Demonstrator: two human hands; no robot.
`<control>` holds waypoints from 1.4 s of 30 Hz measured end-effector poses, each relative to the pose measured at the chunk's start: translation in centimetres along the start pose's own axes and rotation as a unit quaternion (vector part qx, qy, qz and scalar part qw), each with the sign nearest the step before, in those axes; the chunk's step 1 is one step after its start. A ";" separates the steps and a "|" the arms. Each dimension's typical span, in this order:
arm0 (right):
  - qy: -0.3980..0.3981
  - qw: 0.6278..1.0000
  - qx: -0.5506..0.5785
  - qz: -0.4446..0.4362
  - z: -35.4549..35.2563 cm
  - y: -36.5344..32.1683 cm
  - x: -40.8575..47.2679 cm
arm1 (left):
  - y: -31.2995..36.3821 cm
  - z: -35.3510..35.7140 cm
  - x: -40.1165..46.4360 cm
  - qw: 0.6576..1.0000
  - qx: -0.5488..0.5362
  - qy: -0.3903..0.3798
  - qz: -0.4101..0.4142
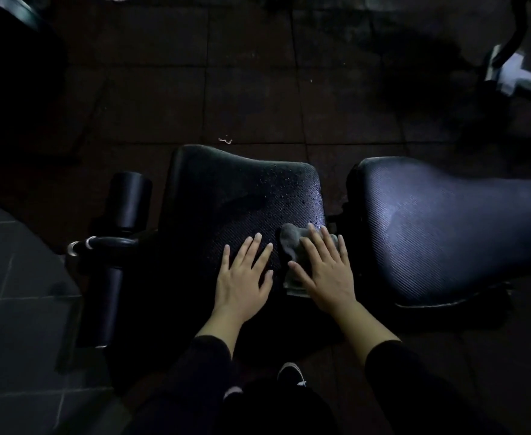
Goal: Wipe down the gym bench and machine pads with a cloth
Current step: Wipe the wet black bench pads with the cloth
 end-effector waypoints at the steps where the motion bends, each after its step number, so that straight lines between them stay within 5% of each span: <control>1: 0.007 1.000 0.005 -0.001 0.3 0.1 0.2 | -0.2 0.4 0.1 1.000 -0.003 0.012 0.010; 8: 0.102 0.995 0.011 -0.020 1.4 0.0 0.0 | -0.9 1.4 1.0 0.995 -0.013 0.093 0.035; 17: 0.165 0.985 0.018 -0.039 1.3 0.2 -0.1 | -1.3 1.8 1.3 0.995 0.006 0.093 0.025; 28: 0.128 0.991 -0.026 -0.028 2.1 -0.9 0.4 | -1.1 1.8 1.4 0.989 0.015 0.144 0.034; 37: 0.181 0.974 -0.004 -0.136 2.5 0.4 -3.7 | -1.3 1.7 1.4 0.989 0.001 0.144 0.034; 42: 0.121 0.988 0.077 -0.059 1.9 3.0 0.3 | -1.3 1.7 1.4 0.989 -0.003 0.142 0.038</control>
Point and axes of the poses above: each hand's wrist, its own x-axis towards the middle knuckle, its own z-axis out of the palm, y = z × x, the point moved 6 cm from there along x, towards the middle knuckle
